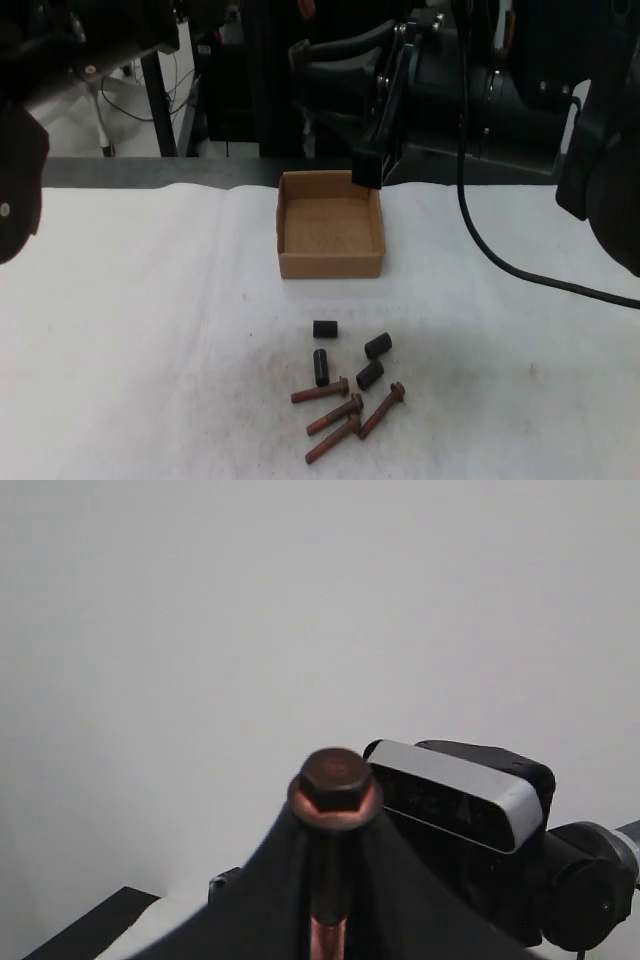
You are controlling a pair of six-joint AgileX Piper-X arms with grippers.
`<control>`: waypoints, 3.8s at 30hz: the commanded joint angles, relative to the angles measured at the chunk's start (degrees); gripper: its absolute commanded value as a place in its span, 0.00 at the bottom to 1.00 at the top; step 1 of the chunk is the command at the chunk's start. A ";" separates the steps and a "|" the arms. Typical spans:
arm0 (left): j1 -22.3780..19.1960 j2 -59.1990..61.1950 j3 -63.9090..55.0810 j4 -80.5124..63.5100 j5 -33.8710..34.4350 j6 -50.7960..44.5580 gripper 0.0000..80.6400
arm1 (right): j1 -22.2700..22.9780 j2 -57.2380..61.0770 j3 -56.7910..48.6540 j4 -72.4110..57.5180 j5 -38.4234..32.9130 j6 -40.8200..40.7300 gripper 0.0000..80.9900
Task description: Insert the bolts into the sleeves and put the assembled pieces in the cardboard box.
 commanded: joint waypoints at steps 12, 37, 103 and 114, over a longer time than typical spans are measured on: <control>3.41 -0.71 -0.36 5.74 0.27 5.49 0.00 | -0.07 -0.19 -0.15 -2.41 -3.25 -0.49 0.01; 2.36 -0.71 -0.36 9.33 2.00 5.50 0.00 | -0.07 -0.19 -0.15 -2.39 -2.51 -0.49 0.01; 3.12 -1.88 -2.80 40.40 -13.89 19.34 0.00 | -7.93 51.96 -54.33 54.15 28.80 2.60 0.12; 3.12 -1.88 -2.80 41.03 -10.70 19.41 0.00 | -8.88 51.54 -58.89 58.31 28.92 4.32 0.30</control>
